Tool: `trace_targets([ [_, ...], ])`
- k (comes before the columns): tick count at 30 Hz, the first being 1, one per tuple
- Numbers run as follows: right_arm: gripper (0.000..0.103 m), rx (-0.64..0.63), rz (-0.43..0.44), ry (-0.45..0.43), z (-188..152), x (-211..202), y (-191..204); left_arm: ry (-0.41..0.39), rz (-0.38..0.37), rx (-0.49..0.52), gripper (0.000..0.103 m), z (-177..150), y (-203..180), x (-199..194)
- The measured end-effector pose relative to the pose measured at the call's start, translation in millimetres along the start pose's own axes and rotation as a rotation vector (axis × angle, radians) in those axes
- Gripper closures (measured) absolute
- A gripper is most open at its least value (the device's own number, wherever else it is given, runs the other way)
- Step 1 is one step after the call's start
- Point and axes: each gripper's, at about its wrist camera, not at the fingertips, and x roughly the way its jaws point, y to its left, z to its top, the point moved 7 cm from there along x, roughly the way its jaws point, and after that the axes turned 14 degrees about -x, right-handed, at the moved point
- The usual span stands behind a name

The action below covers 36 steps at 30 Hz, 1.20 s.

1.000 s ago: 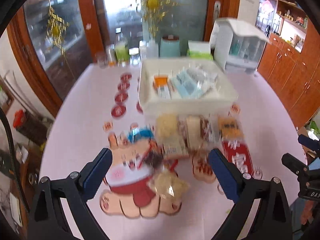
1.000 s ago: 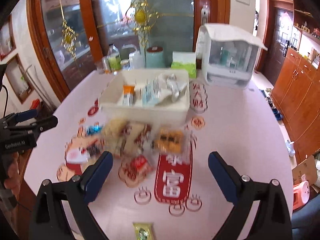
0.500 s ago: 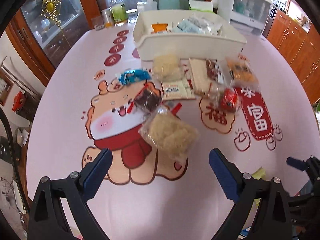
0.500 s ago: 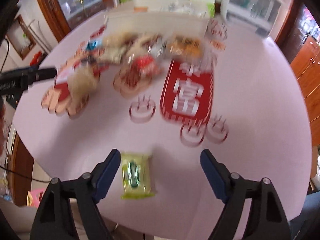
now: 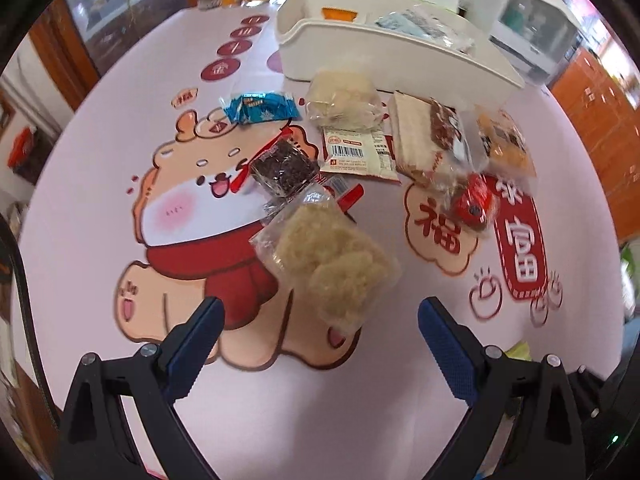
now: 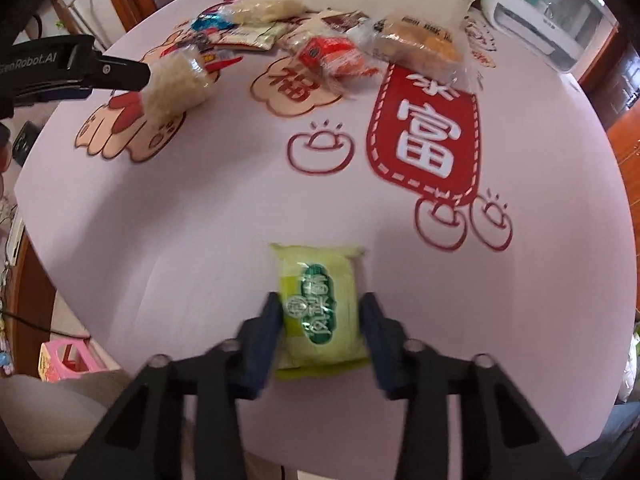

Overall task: Organize snacks
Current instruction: 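Grasp the floss bun bag with the left tool while the right grasps the green packet, then place both snacks into the white tray and open both tools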

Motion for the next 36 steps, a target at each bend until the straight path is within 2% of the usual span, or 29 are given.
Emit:
trace_targets([
  [5, 0.066, 0.056, -0.017, -0.008, 8, 3, -13, 0.036, 0.034, -0.097, 0.006, 15, 1, 25],
  [11, 0.066, 0.080, -0.022, -0.010, 15, 6, -15, 0.066, 0.070, -0.152, 0.006, 24, 3, 51],
  [13, 0.066, 0.085, -0.022, -0.008, 16, 7, -16, 0.077, 0.065, -0.159, 0.010, 24, 3, 55],
  [18, 0.066, 0.089, -0.015, -0.004, 15, 7, -18, 0.113, -0.005, -0.149, 0.047, 22, 0, 61],
  [19, 0.066, 0.093, -0.014, -0.003, 16, 8, -19, 0.113, -0.018, -0.144, 0.054, 23, -1, 61],
  [24, 0.067, 0.117, -0.003, 0.001, 22, 11, -26, 0.073, -0.005, -0.026, 0.062, 23, -11, 52],
  [31, 0.067, 0.146, 0.022, -0.034, 45, 0, -35, 0.049, -0.014, 0.074, 0.063, 24, -18, 23],
  [36, 0.067, 0.173, 0.034, -0.107, 71, -33, -47, -0.023, -0.033, 0.153, 0.063, 48, -27, -29],
])
